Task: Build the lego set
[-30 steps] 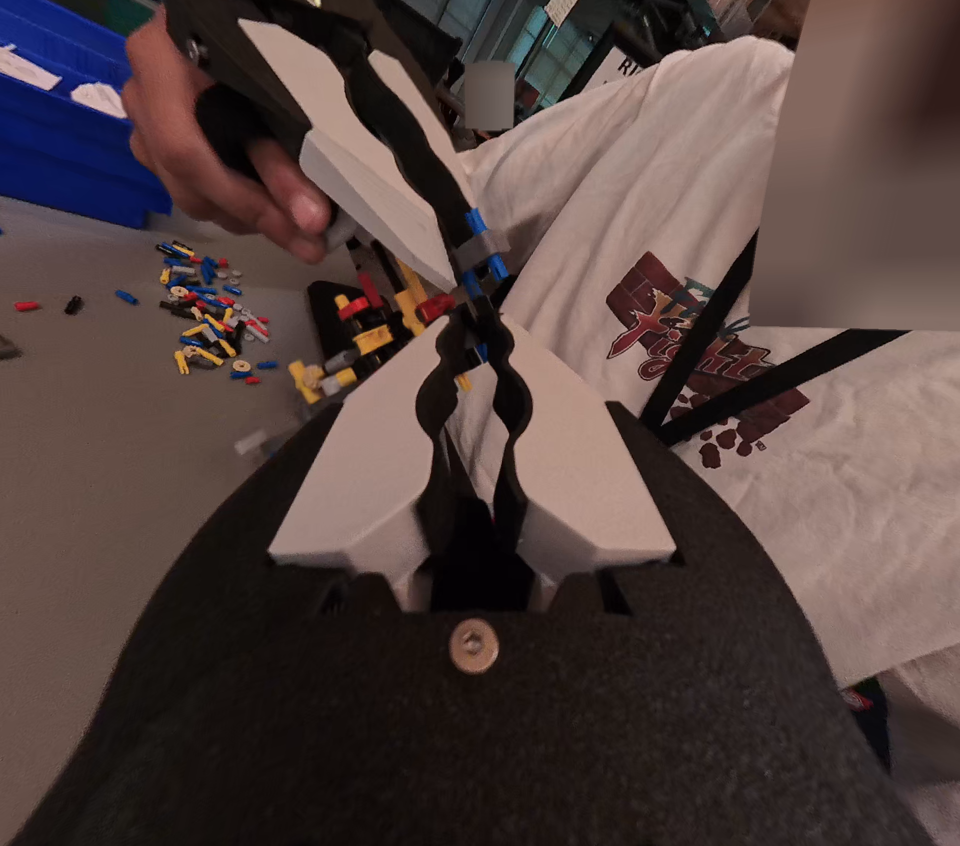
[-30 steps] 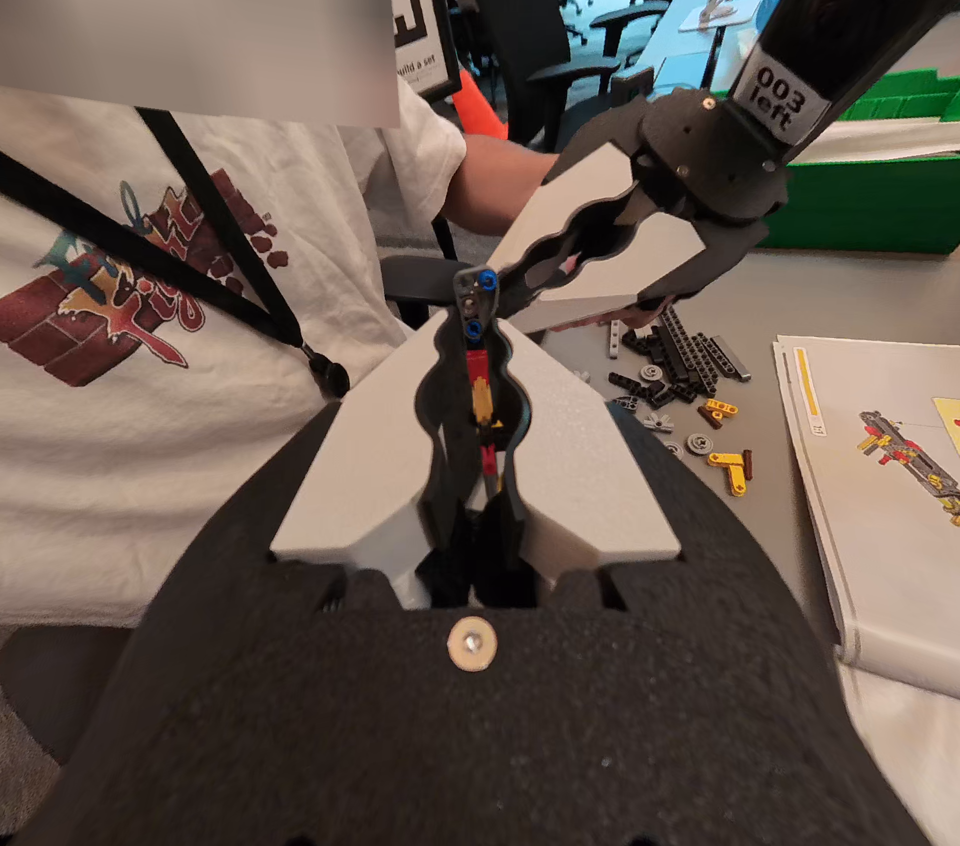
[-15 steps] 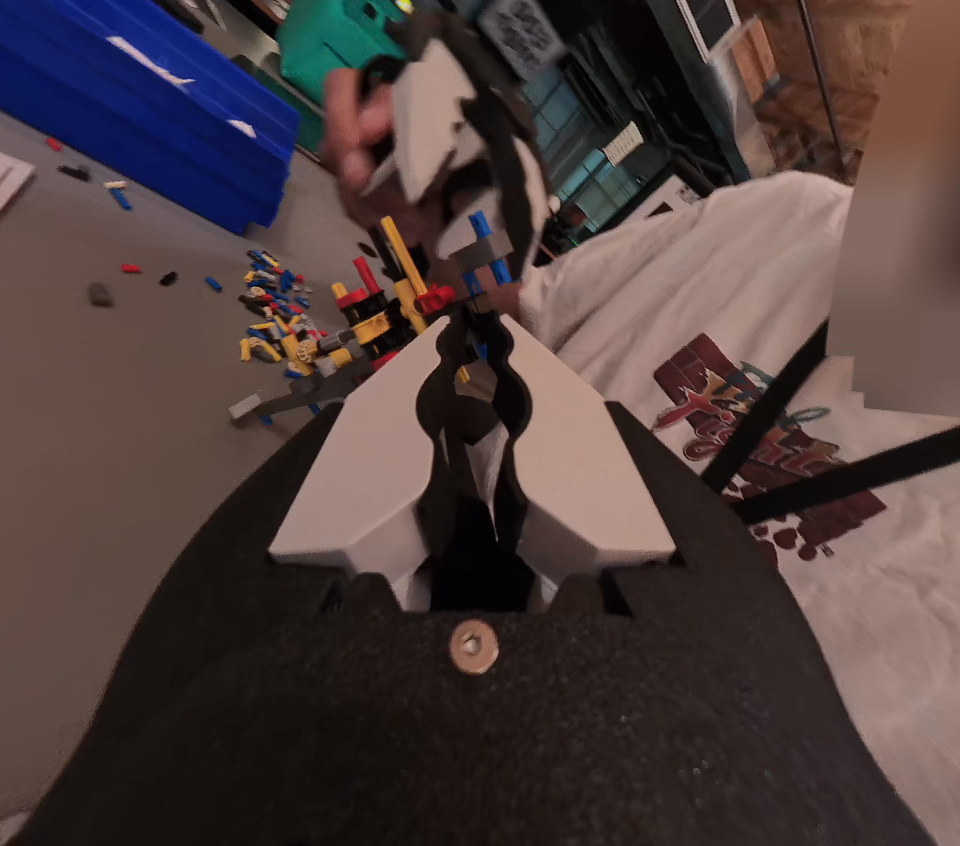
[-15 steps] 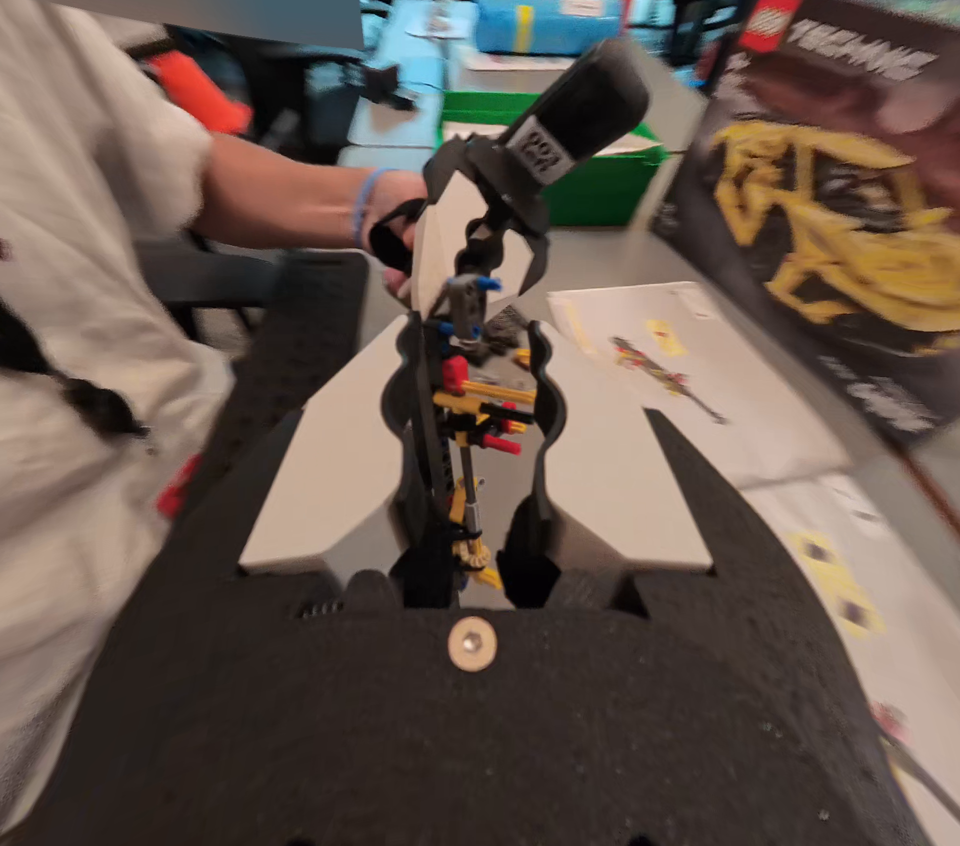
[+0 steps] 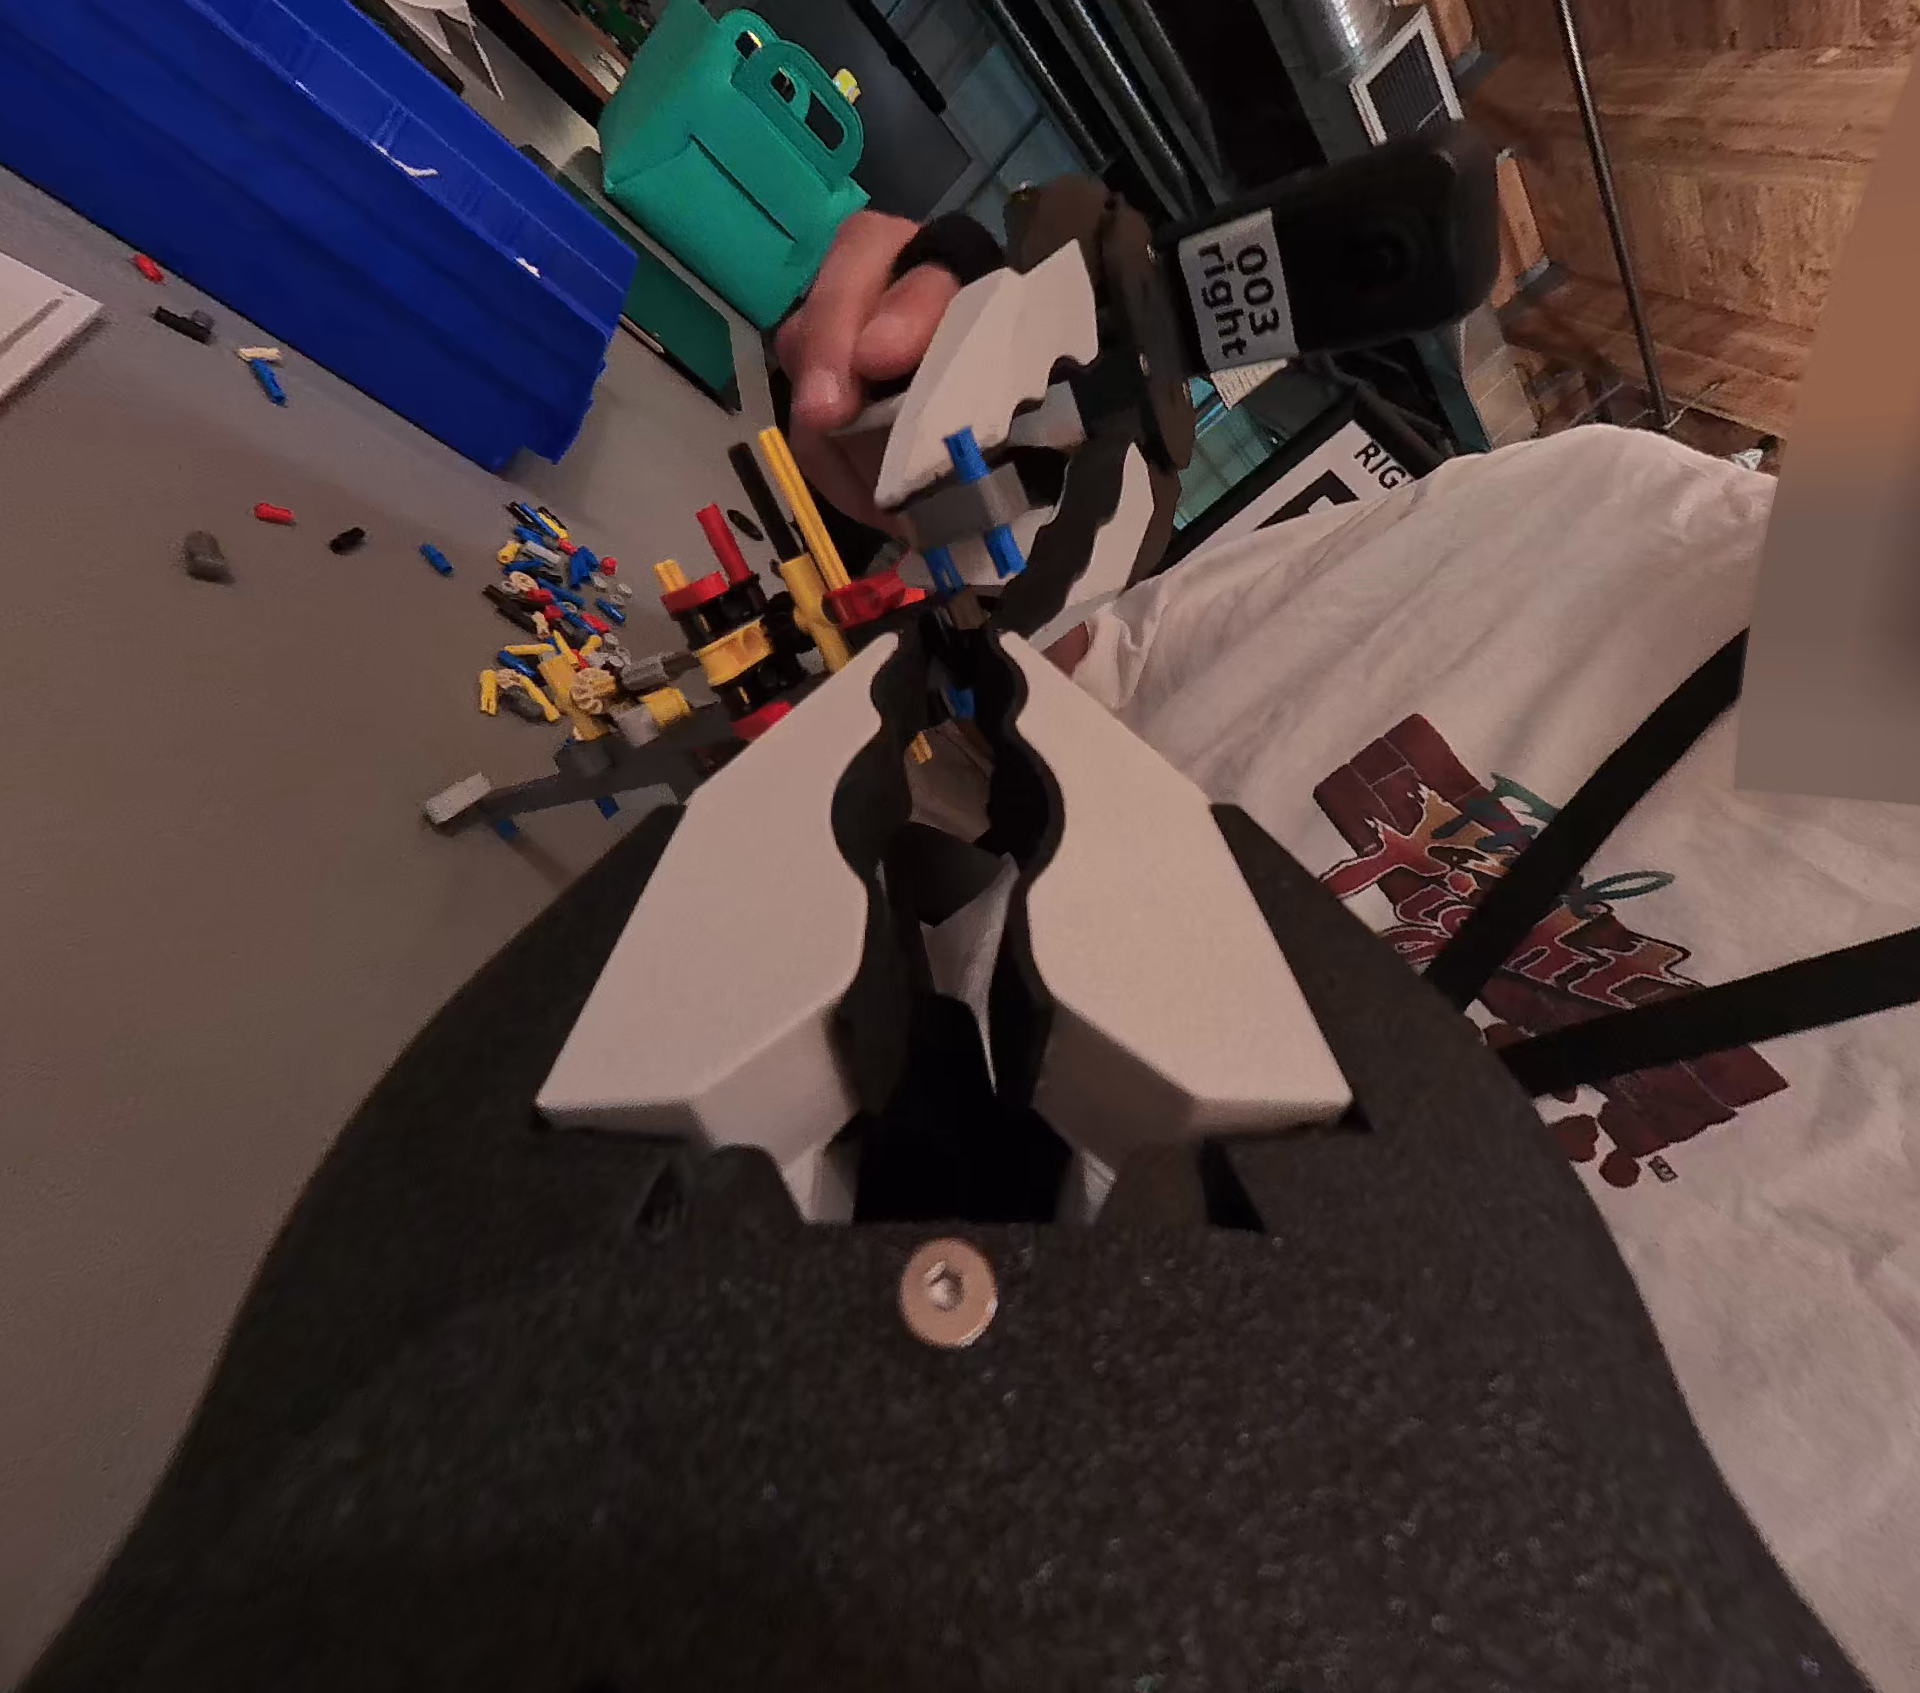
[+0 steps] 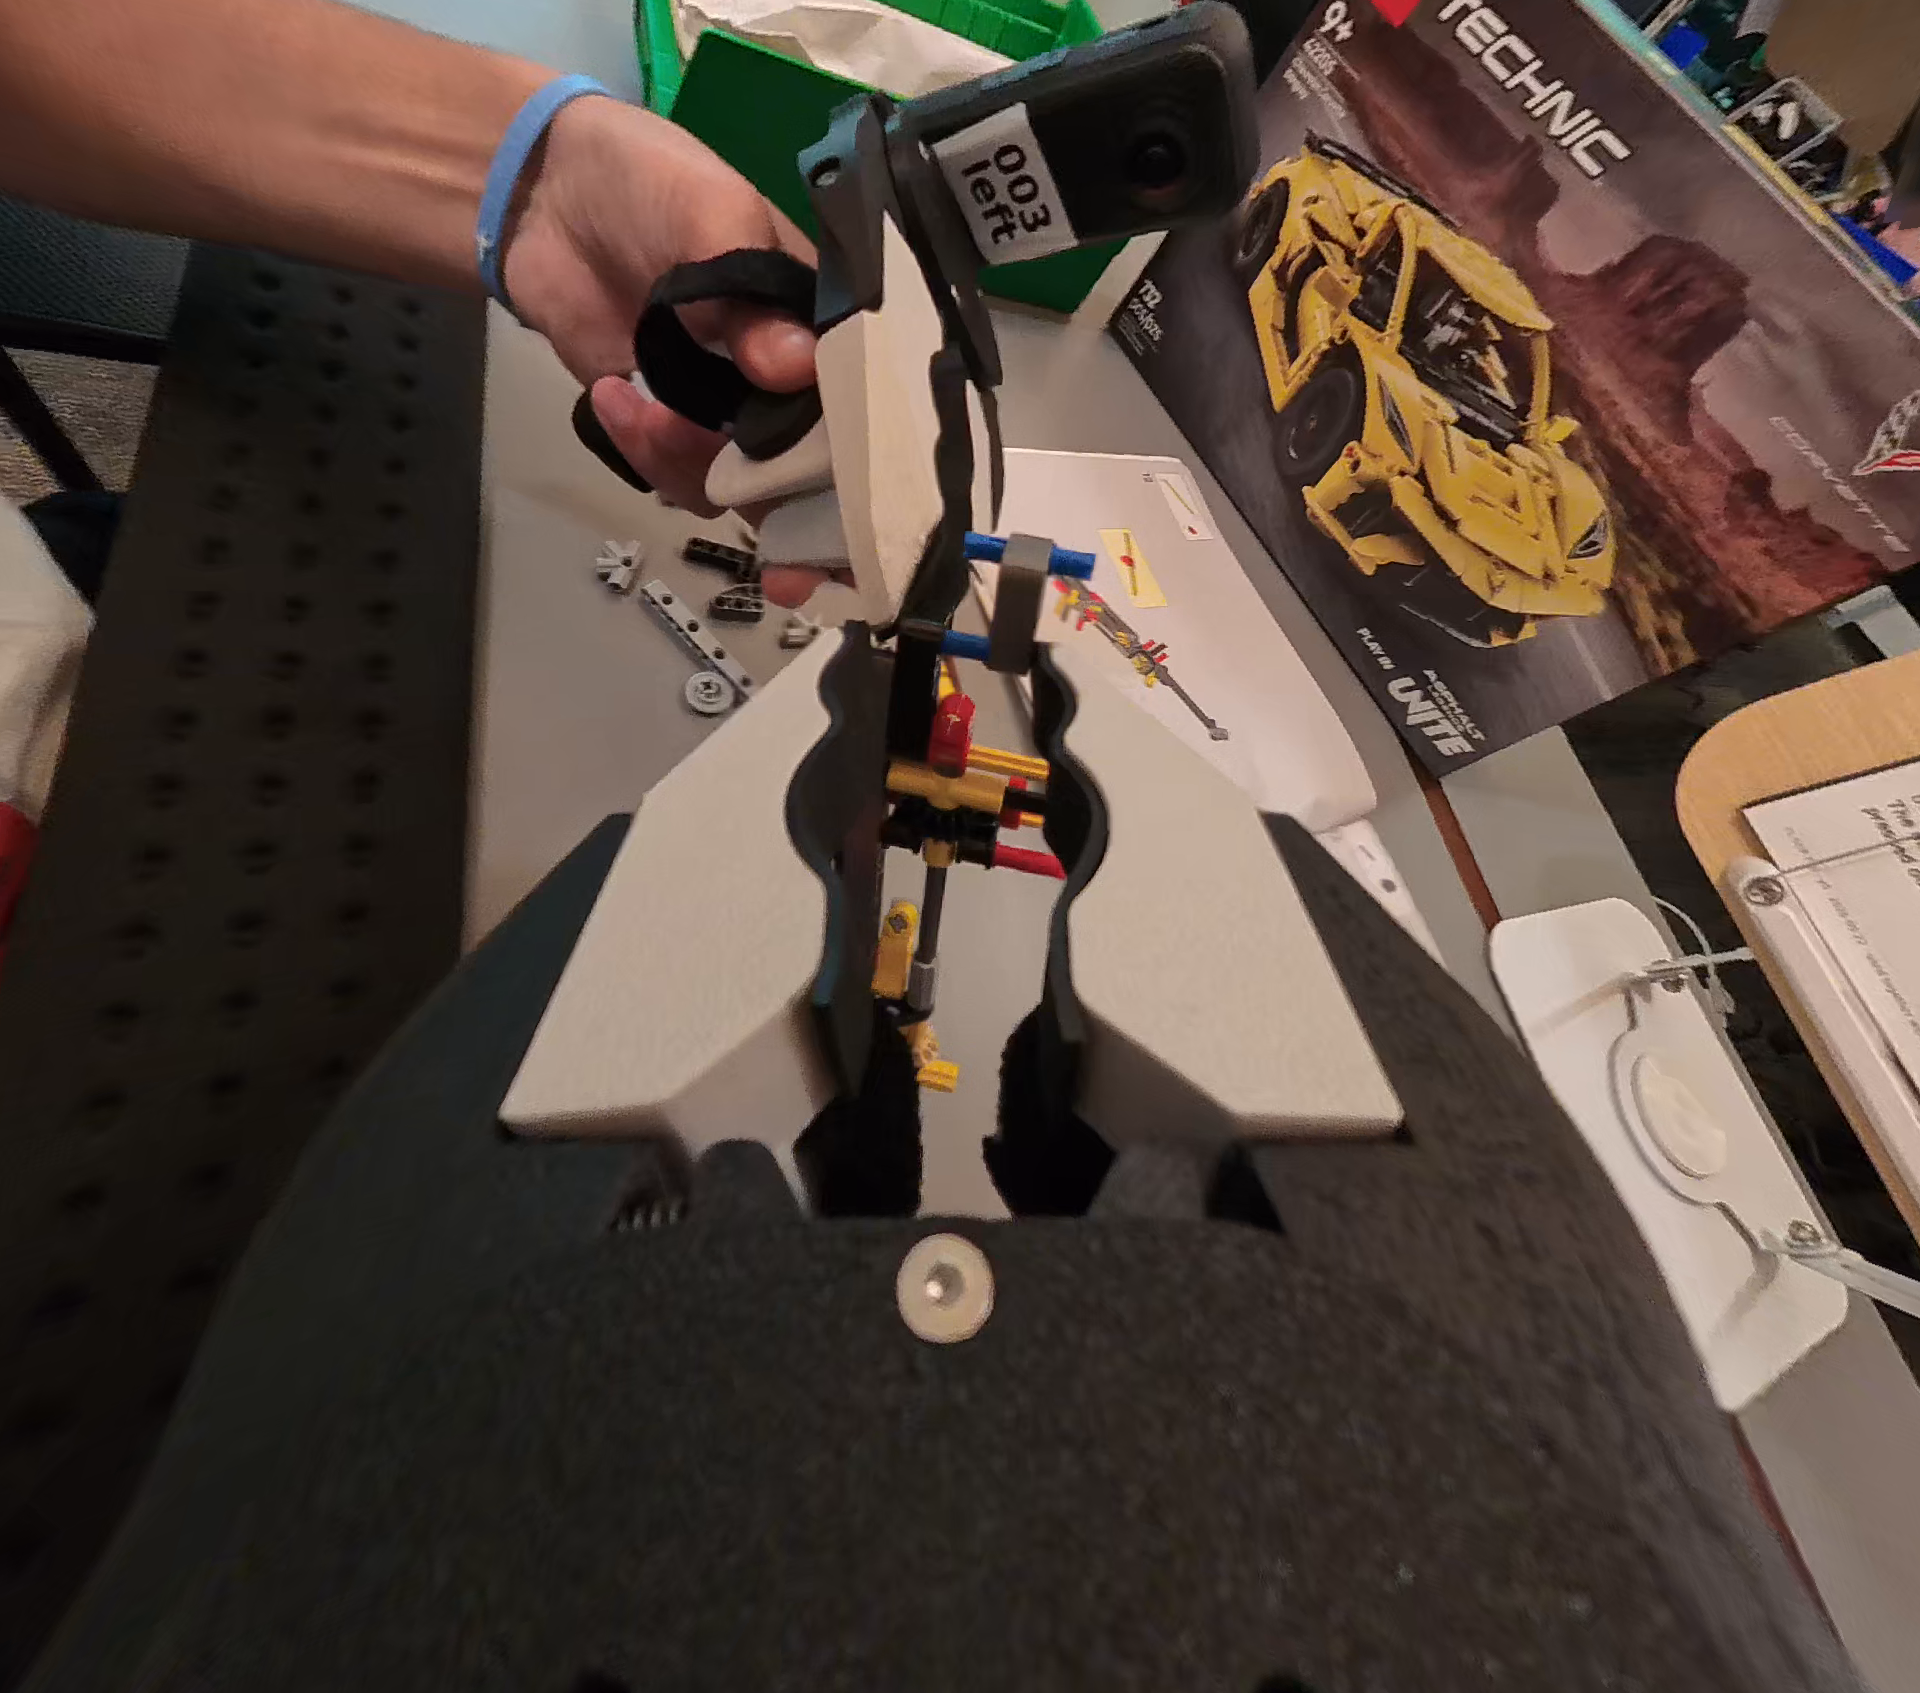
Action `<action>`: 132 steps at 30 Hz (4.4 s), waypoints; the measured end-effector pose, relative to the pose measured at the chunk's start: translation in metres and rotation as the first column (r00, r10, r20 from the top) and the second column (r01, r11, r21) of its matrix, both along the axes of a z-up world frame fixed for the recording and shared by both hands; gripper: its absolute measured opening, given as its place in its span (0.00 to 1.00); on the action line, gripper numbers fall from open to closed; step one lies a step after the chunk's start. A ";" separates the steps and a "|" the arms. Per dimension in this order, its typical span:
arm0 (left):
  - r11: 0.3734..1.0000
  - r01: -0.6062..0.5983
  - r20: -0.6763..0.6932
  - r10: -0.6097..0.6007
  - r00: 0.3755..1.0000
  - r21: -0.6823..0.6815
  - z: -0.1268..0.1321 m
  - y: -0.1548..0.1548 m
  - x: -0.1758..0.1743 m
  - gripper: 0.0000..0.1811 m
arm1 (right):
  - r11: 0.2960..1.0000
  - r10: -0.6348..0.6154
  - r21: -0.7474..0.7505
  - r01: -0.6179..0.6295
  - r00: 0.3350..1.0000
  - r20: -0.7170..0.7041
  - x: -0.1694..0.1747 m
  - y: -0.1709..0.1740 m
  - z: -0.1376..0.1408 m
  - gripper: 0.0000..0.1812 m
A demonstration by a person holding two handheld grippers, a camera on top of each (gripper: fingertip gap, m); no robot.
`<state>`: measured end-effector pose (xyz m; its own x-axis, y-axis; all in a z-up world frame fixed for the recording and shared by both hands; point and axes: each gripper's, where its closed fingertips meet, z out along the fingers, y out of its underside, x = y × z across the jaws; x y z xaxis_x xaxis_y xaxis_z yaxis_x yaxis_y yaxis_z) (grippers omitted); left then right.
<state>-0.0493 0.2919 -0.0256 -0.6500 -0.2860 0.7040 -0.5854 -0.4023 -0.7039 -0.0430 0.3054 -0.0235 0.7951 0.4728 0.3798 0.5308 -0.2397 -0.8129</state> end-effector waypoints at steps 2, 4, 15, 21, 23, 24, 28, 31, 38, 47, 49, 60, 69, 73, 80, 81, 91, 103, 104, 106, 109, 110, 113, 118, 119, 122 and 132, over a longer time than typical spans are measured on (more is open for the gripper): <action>1.000 0.020 -0.005 -0.020 1.000 0.001 -0.001 -0.002 -0.004 0.03 | 1.000 0.024 -0.003 -0.024 1.000 -0.002 -0.003 -0.001 -0.002 0.16; 0.999 0.037 -0.010 -0.037 0.999 -0.023 -0.001 -0.002 -0.006 0.04 | 0.999 0.036 0.005 -0.036 0.999 0.001 -0.006 -0.002 -0.001 0.16; 0.978 0.078 -0.006 -0.080 0.997 -0.195 0.012 0.001 -0.011 0.03 | 0.995 0.061 0.076 -0.061 0.998 -0.005 -0.008 -0.003 0.009 0.13; 0.979 0.051 -0.016 -0.056 0.998 -0.198 0.013 0.003 -0.009 0.03 | 0.997 0.038 0.061 -0.039 0.999 0.023 -0.006 0.000 0.010 0.13; 0.985 0.015 -0.021 -0.019 1.000 -0.170 0.011 0.003 -0.006 0.03 | 0.998 0.006 0.056 -0.009 0.999 0.051 -0.003 0.001 0.009 0.13; 0.987 0.012 -0.015 -0.014 1.000 -0.160 0.011 0.003 -0.006 0.03 | 0.998 0.000 0.056 -0.004 0.998 0.057 -0.003 0.000 0.010 0.13; 0.988 0.018 -0.001 -0.018 1.000 -0.151 0.013 0.000 -0.008 0.03 | 0.999 -0.006 0.051 0.003 0.999 0.053 -0.005 -0.002 0.010 0.12; 0.989 0.007 -0.001 -0.007 1.000 -0.146 0.014 -0.001 -0.006 0.03 | 0.999 -0.011 0.054 0.009 0.999 0.047 -0.003 -0.004 0.011 0.12; 0.988 -0.083 -0.028 0.080 0.996 -0.132 0.011 -0.001 0.004 0.03 | 0.994 -0.094 0.055 0.091 0.995 0.043 0.004 0.000 0.008 0.17; 0.995 -0.047 -0.032 0.044 0.999 -0.085 0.008 -0.010 -0.001 0.03 | 0.998 -0.065 0.023 0.063 0.993 0.094 -0.001 -0.008 0.006 0.17; 0.996 -0.036 -0.019 0.035 0.999 -0.081 0.009 -0.011 -0.002 0.03 | 0.998 -0.063 0.024 0.061 0.994 0.091 0.000 -0.009 0.007 0.13; 0.996 -0.047 0.008 0.048 0.999 -0.075 0.010 -0.010 -0.002 0.03 | 0.998 -0.057 0.029 0.053 0.989 0.139 0.001 -0.009 0.007 0.13; 0.995 -0.071 0.014 0.072 0.997 -0.067 0.008 -0.009 0.001 0.03 | 0.997 -0.076 0.012 0.075 0.986 0.147 0.002 -0.008 0.004 0.12; 0.994 -0.073 0.002 0.073 0.997 -0.076 0.003 -0.010 0.003 0.03 | 0.997 -0.071 -0.008 0.073 0.987 0.142 0.002 -0.009 -0.001 0.12; 0.987 -0.106 -0.001 0.107 0.994 -0.118 0.004 -0.009 0.007 0.03 | 0.996 -0.083 -0.005 0.084 0.994 0.069 0.004 -0.008 0.000 0.13; 0.985 -0.113 -0.004 0.113 0.994 -0.130 0.004 -0.008 0.008 0.03 | 0.996 -0.091 -0.002 0.091 0.994 0.060 0.004 -0.008 0.000 0.13; 0.980 -0.124 0.016 0.128 0.992 -0.159 0.006 -0.007 0.008 0.03 | 0.997 -0.081 0.000 0.081 0.996 0.038 0.000 -0.009 -0.002 0.13; 0.978 -0.203 0.110 0.197 0.974 0.050 -0.001 0.000 0.005 0.12 | 0.991 -0.087 0.101 0.089 0.996 -0.024 0.007 -0.007 0.007 0.13; 0.962 -0.244 0.145 0.226 0.963 0.124 -0.007 0.001 0.005 0.12 | 0.991 -0.082 0.101 0.089 0.994 -0.069 0.006 -0.006 0.009 0.13; 0.894 -0.347 0.258 0.278 0.925 0.283 -0.015 0.002 0.008 0.12 | 0.989 -0.081 0.117 0.094 0.991 -0.109 0.004 -0.005 0.013 0.13; 0.743 -0.545 0.502 0.325 0.801 0.388 -0.007 0.005 0.009 0.09 | 0.989 -0.079 0.119 0.092 0.991 -0.113 0.003 -0.003 0.012 0.13; 0.707 -0.593 0.565 0.326 0.758 0.387 -0.002 0.006 0.007 0.08 | 0.989 -0.073 0.118 0.088 0.990 -0.122 0.003 -0.004 0.012 0.13; 0.734 -0.569 0.629 0.253 0.735 0.370 0.008 -0.004 -0.001 0.06 | 0.993 -0.005 0.115 0.031 0.974 -0.225 0.000 -0.010 0.017 0.13; 0.785 -0.453 0.621 0.113 0.776 0.422 0.014 -0.014 0.004 0.04 | 0.992 0.110 0.108 -0.066 0.877 -0.468 -0.004 -0.016 0.024 0.13; 0.792 -0.426 0.607 0.088 0.790 0.439 0.013 -0.015 0.006 0.04 | 0.991 0.123 0.113 -0.075 0.850 -0.511 -0.003 -0.017 0.025 0.13; 0.831 -0.376 0.582 0.079 0.809 0.410 0.016 -0.015 0.009 0.06 | 0.987 0.158 0.125 -0.101 0.764 -0.626 -0.001 -0.018 0.025 0.12; 0.893 -0.341 0.508 0.156 0.847 0.293 0.009 -0.014 0.016 0.03 | 0.989 0.145 0.093 -0.115 0.633 -0.761 0.008 -0.015 0.013 0.13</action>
